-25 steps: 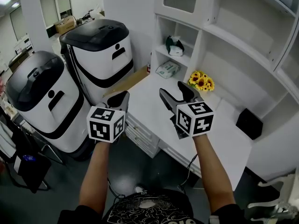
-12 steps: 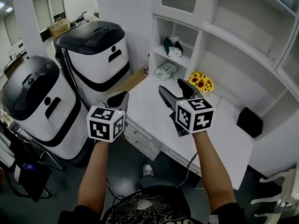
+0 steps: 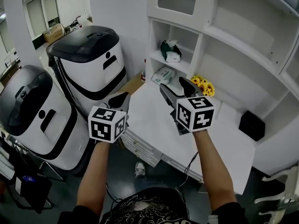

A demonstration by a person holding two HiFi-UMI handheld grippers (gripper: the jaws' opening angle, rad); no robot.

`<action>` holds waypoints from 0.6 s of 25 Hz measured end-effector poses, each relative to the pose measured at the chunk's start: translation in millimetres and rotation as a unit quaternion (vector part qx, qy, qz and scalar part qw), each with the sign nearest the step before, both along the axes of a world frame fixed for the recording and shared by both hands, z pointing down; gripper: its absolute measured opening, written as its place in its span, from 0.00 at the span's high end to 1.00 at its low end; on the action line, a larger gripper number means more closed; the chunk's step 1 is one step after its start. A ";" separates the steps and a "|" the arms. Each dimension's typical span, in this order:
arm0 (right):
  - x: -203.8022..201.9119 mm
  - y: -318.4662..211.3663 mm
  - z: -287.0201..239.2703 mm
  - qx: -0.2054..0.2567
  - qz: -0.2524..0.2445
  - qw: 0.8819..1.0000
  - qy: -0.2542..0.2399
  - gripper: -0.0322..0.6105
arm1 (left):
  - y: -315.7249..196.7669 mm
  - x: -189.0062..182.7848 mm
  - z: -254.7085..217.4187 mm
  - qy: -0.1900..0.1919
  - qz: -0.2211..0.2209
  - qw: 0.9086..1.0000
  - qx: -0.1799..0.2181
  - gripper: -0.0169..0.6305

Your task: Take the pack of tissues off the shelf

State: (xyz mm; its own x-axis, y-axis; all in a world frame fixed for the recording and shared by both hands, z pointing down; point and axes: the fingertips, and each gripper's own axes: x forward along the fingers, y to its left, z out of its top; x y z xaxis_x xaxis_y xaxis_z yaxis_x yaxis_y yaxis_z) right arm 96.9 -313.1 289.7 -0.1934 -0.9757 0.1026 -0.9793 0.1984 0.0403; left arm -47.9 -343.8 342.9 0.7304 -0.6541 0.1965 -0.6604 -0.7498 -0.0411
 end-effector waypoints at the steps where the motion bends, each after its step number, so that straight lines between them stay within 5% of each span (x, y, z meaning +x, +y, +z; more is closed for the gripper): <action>1: 3.6 -8.0 -0.3 0.001 0.004 1.000 0.001 0.45 | -8.4 4.1 0.5 -0.002 0.004 1.000 0.001 0.97; 15: 58.5 -138.9 -3.3 -0.010 0.040 0.999 0.007 0.46 | -143.1 61.1 -0.9 -0.021 0.041 0.999 0.000 0.97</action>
State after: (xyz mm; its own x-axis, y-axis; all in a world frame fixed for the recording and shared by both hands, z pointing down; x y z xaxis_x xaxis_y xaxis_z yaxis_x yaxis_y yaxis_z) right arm 155.4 -452.0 286.4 -0.1143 -0.9858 0.1234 -0.9913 0.1213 0.0507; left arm 13.2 -486.9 342.0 0.7725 -0.5928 0.2278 -0.5949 -0.8010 -0.0670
